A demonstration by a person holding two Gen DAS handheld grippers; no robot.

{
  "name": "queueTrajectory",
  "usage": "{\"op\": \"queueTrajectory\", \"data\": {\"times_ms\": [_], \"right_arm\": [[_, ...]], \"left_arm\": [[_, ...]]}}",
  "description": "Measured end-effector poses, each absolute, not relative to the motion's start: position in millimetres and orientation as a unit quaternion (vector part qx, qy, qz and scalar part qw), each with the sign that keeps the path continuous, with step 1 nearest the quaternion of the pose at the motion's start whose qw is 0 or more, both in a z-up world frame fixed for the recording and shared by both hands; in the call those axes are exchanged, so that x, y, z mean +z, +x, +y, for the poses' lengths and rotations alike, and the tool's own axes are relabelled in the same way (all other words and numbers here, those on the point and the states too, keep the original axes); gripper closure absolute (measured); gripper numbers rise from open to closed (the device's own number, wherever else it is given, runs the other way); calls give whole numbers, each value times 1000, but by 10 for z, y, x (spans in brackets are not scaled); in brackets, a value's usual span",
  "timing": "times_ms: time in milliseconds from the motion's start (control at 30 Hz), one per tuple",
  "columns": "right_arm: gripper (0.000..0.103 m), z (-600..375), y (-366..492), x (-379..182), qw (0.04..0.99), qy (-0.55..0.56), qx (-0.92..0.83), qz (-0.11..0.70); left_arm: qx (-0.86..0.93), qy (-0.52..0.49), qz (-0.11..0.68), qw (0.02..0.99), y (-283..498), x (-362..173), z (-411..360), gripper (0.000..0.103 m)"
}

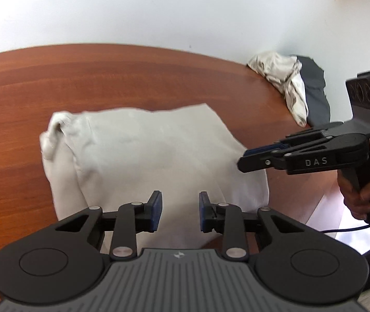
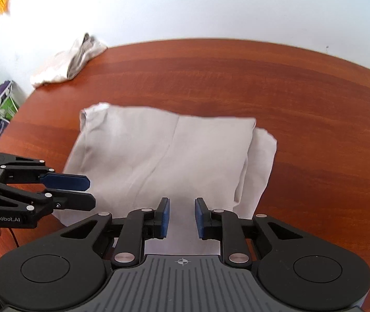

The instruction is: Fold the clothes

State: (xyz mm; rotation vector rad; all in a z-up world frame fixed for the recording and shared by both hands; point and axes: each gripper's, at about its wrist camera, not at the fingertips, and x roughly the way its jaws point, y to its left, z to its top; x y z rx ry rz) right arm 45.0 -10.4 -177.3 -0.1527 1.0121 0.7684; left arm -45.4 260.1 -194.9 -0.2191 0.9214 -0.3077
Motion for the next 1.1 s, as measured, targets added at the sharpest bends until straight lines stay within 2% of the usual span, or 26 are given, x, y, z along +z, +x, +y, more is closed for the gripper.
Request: {"op": "queueTrajectory", "data": {"times_ms": [367, 600, 733, 800, 867, 933, 1100], "right_arm": [[79, -39, 439, -2151, 798, -97, 346, 485], [79, -96, 384, -2001, 803, -91, 349, 474], [76, -137, 307, -1816, 806, -84, 352, 468], [68, -130, 243, -1727, 808, -85, 355, 463], [65, -105, 176, -1652, 808, -85, 358, 460], [64, -61, 114, -1589, 807, -84, 361, 459], [48, 149, -159, -1449, 795, -99, 416, 430]], "left_arm": [[-123, -81, 469, 871, -354, -2306, 2541, 73], [-107, -96, 446, 883, -419, -2100, 2595, 73], [-100, -103, 432, 890, -517, -1866, 2679, 59], [-102, -107, 429, 891, -573, -1771, 2733, 51], [-110, -107, 425, 892, -629, -1702, 2796, 41], [-121, -102, 424, 892, -682, -1651, 2859, 36], [-112, -97, 437, 887, -842, -1604, 3040, 35]]}}
